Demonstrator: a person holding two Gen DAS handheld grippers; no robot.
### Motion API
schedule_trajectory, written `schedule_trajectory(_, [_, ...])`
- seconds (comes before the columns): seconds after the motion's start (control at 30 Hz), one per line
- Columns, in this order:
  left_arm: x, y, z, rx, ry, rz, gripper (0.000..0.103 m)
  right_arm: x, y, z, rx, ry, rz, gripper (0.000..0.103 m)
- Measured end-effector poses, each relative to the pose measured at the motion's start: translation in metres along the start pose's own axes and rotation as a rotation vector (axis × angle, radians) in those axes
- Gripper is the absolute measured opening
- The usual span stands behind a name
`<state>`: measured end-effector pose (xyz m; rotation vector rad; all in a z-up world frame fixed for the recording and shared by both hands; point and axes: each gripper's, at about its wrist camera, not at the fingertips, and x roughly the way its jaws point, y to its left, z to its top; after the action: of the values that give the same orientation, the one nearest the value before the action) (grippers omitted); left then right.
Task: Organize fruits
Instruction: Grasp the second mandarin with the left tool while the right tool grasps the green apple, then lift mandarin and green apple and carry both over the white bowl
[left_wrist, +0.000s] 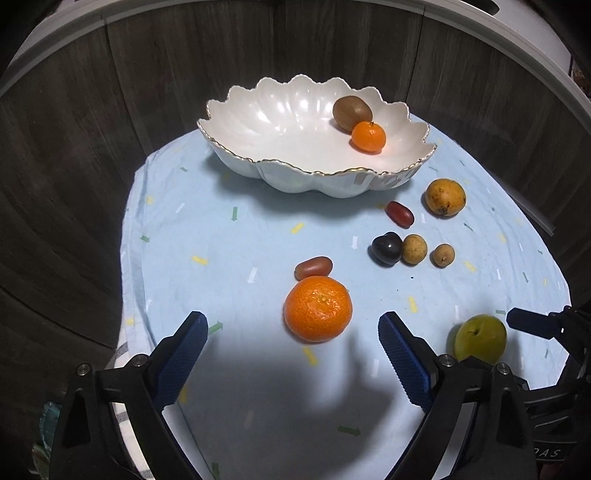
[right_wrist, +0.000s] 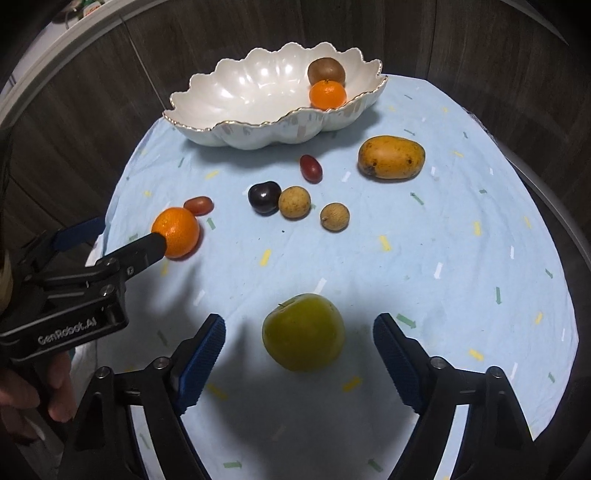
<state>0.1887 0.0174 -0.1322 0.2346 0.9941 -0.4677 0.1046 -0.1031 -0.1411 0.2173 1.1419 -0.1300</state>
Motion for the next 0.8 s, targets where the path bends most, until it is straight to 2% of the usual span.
schedule_trajectory(0.17, [0.012, 0.0, 0.001, 0.01, 0.016, -0.015, 0.084, 0.008, -0.002, 0.0, 0.005, 0.02, -0.005, 0.072])
schedule_trajectory(0.33, [0.022, -0.001, 0.001, 0.011, 0.031, -0.032, 0.08, 0.014, -0.003, 0.0, 0.01, 0.036, 0.009, 0.066])
schedule_trajectory(0.43, [0.027, -0.001, 0.001, 0.009, 0.038, -0.035, 0.078, 0.019, -0.003, 0.0, 0.009, 0.049, 0.021, 0.058])
schedule_trajectory(0.53, [0.033, -0.002, 0.001, 0.01, 0.049, -0.041, 0.069, 0.023, -0.005, -0.001, 0.015, 0.064, 0.023, 0.052])
schedule_trajectory(0.67, [0.04, -0.005, 0.0, 0.013, 0.062, -0.085, 0.045, 0.025, -0.006, -0.001, 0.009, 0.059, 0.029, 0.05])
schedule_trajectory(0.8, [0.039, -0.009, 0.001, 0.023, 0.052, -0.076, 0.044, 0.025, -0.008, -0.002, 0.013, 0.056, 0.041, 0.05])
